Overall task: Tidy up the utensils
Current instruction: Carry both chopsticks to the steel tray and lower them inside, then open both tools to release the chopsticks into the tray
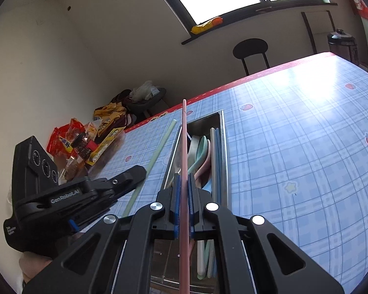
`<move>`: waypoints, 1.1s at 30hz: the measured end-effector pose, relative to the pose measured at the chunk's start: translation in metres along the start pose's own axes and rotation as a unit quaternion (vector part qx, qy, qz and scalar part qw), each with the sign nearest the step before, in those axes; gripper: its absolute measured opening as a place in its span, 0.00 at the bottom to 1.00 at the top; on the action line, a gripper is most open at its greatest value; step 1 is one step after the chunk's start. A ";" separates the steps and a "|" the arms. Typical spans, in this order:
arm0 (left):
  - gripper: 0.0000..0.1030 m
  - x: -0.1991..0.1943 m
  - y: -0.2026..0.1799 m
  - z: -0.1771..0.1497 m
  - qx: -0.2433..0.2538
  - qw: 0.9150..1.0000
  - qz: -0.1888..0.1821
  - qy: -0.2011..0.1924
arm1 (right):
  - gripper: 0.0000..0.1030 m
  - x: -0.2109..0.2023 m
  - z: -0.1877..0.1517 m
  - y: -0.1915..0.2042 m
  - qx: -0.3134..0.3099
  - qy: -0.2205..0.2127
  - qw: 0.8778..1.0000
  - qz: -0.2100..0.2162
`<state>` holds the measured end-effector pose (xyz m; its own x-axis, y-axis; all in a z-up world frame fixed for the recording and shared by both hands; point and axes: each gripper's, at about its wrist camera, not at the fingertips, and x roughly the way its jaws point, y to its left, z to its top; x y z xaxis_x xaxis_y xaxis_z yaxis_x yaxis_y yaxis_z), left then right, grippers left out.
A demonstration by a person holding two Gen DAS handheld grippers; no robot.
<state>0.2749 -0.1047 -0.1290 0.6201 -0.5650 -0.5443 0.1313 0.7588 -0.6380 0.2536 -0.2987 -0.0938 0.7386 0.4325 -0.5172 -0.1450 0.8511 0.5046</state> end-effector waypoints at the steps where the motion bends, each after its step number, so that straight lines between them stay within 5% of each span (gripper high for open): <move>1: 0.10 0.008 -0.001 -0.001 -0.001 1.000 0.000 0.004 | 0.06 0.001 0.000 -0.002 0.003 0.001 1.000 -0.003; 20: 0.10 0.046 0.005 -0.002 -0.013 0.999 -0.022 0.025 | 0.06 0.032 -0.011 -0.009 0.027 0.024 0.999 -0.030; 25: 0.29 0.041 0.007 -0.001 -0.018 0.999 -0.023 0.020 | 0.09 0.027 -0.009 -0.006 0.020 0.015 0.999 -0.028; 27: 0.31 0.037 0.004 0.000 -0.009 1.000 -0.017 0.017 | 0.21 0.019 -0.008 -0.004 0.011 0.001 0.999 -0.033; 33: 0.63 0.006 -0.013 0.009 0.051 0.998 0.023 -0.031 | 0.69 -0.001 -0.002 0.007 -0.044 -0.049 0.993 -0.102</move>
<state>0.2837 -0.1149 -0.1190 0.6736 -0.5102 -0.5348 0.1779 0.8142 -0.5527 0.2503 -0.2924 -0.0912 0.8179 0.2205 -0.5315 -0.0384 0.9425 0.3319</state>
